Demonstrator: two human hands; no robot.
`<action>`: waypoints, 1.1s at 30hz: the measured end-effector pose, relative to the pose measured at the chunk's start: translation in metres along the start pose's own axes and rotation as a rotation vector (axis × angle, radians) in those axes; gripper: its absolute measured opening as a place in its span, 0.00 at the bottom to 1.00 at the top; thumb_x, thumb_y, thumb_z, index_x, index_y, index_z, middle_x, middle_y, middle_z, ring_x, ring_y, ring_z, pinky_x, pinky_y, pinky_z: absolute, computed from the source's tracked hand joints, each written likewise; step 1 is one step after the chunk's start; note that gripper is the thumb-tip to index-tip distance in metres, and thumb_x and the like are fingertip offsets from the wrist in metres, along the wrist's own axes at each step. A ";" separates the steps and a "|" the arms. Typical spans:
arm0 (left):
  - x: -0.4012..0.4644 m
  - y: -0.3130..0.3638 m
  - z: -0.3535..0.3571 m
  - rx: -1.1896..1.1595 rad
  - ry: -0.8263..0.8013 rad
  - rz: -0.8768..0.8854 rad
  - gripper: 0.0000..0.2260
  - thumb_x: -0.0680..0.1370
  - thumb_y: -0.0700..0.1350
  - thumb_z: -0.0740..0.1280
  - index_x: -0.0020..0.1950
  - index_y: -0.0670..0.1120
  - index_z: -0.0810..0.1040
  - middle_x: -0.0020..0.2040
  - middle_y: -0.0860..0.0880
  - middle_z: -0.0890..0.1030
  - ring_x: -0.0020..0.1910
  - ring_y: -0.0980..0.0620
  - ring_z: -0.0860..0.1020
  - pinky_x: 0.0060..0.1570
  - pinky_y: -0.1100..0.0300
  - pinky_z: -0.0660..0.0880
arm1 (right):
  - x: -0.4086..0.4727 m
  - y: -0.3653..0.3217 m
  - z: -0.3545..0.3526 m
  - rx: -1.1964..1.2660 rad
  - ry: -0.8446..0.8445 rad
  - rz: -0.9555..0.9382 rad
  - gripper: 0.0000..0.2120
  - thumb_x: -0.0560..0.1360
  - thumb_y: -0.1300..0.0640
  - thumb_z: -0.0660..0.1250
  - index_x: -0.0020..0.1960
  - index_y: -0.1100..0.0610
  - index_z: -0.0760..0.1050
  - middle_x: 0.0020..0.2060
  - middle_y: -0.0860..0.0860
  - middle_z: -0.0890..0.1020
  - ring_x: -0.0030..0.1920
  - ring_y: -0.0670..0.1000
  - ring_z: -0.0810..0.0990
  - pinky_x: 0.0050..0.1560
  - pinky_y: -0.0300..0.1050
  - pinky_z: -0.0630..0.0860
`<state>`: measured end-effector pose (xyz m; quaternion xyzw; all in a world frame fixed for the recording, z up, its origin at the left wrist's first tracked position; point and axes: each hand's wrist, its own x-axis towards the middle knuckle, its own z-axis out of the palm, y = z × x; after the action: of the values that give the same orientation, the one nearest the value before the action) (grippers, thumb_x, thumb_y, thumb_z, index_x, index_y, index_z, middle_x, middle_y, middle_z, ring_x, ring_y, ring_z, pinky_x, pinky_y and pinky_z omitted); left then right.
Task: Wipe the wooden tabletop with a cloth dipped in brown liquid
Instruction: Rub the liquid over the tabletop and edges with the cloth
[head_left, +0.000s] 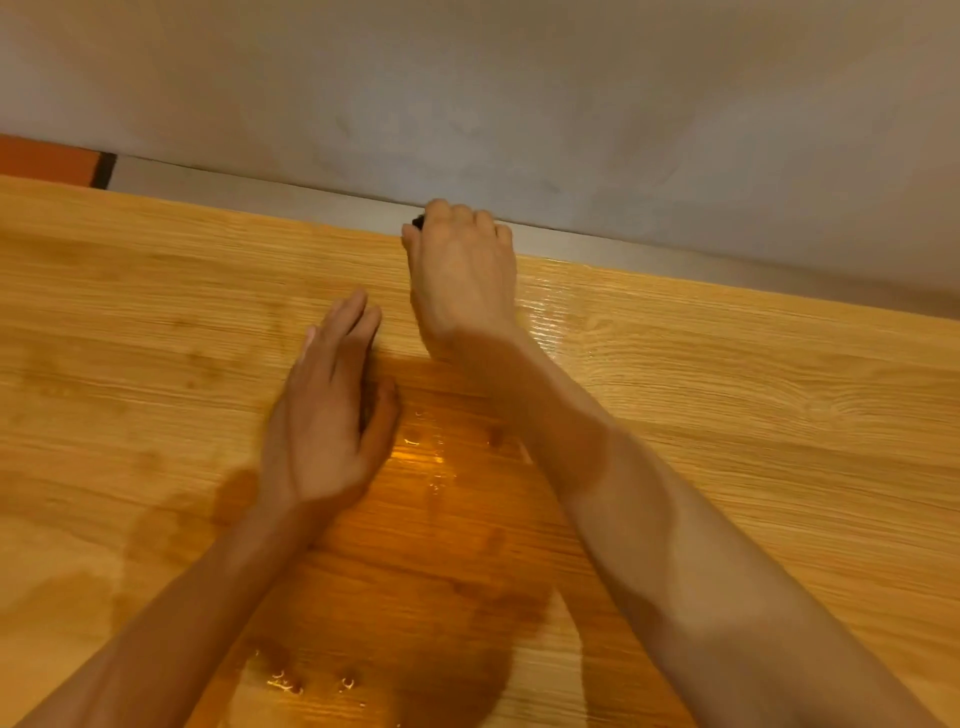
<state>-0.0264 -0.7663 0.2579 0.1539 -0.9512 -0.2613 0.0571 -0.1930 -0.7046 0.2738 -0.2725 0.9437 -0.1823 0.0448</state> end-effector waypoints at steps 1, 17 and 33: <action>0.000 0.000 0.000 -0.007 0.013 0.010 0.25 0.82 0.46 0.59 0.79 0.38 0.63 0.81 0.43 0.61 0.81 0.45 0.57 0.80 0.46 0.54 | -0.001 0.009 -0.005 0.014 -0.022 -0.018 0.16 0.84 0.49 0.52 0.59 0.56 0.74 0.55 0.53 0.80 0.56 0.54 0.76 0.54 0.46 0.67; 0.002 -0.004 0.003 0.042 0.023 0.041 0.25 0.82 0.46 0.59 0.79 0.38 0.63 0.81 0.42 0.60 0.81 0.45 0.58 0.81 0.54 0.49 | -0.006 0.017 0.007 0.137 0.100 0.087 0.13 0.82 0.53 0.58 0.54 0.59 0.78 0.49 0.55 0.83 0.53 0.56 0.78 0.70 0.53 0.62; 0.004 -0.003 0.002 0.046 -0.026 -0.014 0.26 0.83 0.48 0.54 0.80 0.42 0.60 0.82 0.45 0.58 0.82 0.49 0.54 0.80 0.58 0.45 | -0.045 0.022 -0.003 0.117 0.079 0.122 0.20 0.83 0.54 0.56 0.74 0.54 0.66 0.76 0.52 0.64 0.78 0.54 0.55 0.78 0.54 0.49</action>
<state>-0.0295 -0.7691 0.2541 0.1585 -0.9564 -0.2419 0.0396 -0.1662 -0.6630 0.2675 -0.2039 0.9473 -0.2447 0.0342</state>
